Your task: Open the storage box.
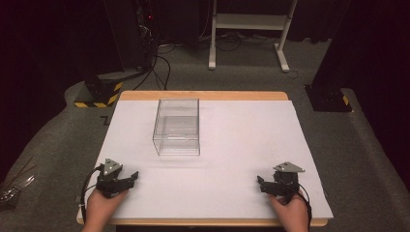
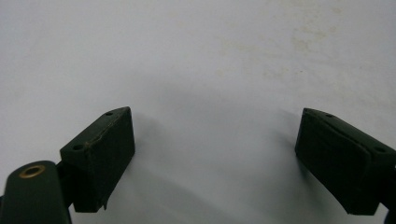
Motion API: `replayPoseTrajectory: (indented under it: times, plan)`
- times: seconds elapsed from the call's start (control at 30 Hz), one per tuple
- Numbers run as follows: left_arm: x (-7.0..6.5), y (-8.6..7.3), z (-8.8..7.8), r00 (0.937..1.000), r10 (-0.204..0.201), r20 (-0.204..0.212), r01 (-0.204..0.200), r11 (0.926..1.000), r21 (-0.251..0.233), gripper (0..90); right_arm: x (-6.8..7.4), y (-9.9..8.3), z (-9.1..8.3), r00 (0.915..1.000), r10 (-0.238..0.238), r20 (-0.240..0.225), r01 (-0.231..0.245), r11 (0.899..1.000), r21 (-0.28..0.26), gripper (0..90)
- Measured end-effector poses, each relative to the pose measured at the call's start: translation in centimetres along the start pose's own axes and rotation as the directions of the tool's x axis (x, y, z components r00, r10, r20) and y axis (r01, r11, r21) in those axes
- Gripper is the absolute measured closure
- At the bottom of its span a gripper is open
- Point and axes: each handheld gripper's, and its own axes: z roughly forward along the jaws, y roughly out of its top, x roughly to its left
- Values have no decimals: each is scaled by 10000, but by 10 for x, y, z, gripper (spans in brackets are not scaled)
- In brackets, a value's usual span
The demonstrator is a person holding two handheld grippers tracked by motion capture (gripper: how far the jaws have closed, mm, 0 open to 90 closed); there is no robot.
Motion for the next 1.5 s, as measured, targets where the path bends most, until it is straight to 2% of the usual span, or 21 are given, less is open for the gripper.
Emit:
replayPoseTrajectory:
  times: [0.27, 0.53, 0.73, 0.93, 0.97, 1.0, 1.03, 1.13, 1.17, 1.4, 1.5]
  plan:
    - [-1, 0, -1, 10000, 80, 53, -80, 10000, -7, 299, 1, 0, -1, 10000, -34, 88, 34, 10000, -29, 124]
    - [-3, 3, -1, 9998, 197, 65, -197, 9998, -13, 309, 0, 0, 0, 10000, 7, -16, -7, 10000, -10, 122]
    - [-3, 5, -4, 9991, 30, 421, -23, 9999, -159, 310, 0, 0, 0, 10000, 4, 5, -4, 10000, -43, 122]
    - [-5, 6, -6, 9973, 177, 709, -149, 9991, -402, 328, 0, 0, 0, 10000, 14, 9, -14, 10000, -21, 121]
    - [-6, 6, -8, 9956, 311, 883, -247, 9971, -718, 340, 0, 0, 0, 10000, 3, 7, -3, 10000, -4, 121]
    - [-6, 6, -8, 9956, 311, 883, -247, 9971, -718, 345, 0, 0, 0, 10000, 3, 7, -3, 10000, -4, 121]
    - [-8, 8, -10, 9946, 425, 946, -334, 9949, -953, 346, 1, 0, 0, 10000, -17, 27, 17, 10000, 13, 122]
    - [-9, 10, -12, 9931, 474, 1069, -357, 9934, -1091, 346, 0, 0, 0, 10000, 4, 1, -4, 10000, 6, 121]
    - [-11, 12, -12, 9918, 387, 1214, -247, 9930, -1154, 346, 0, 0, 0, 10000, 12, -6, -12, 10000, 6, 121]
    - [-18, 18, -13, 9874, 385, 1535, -194, 9921, -1241, 346, 0, 0, 0, 10000, 4, 2, -4, 10000, -38, 121]
    - [-25, 21, -12, 9845, 547, 1665, -340, 9916, -1250, 346, 0, 0, 0, 10000, -1, 7, 1, 10000, -35, 121]
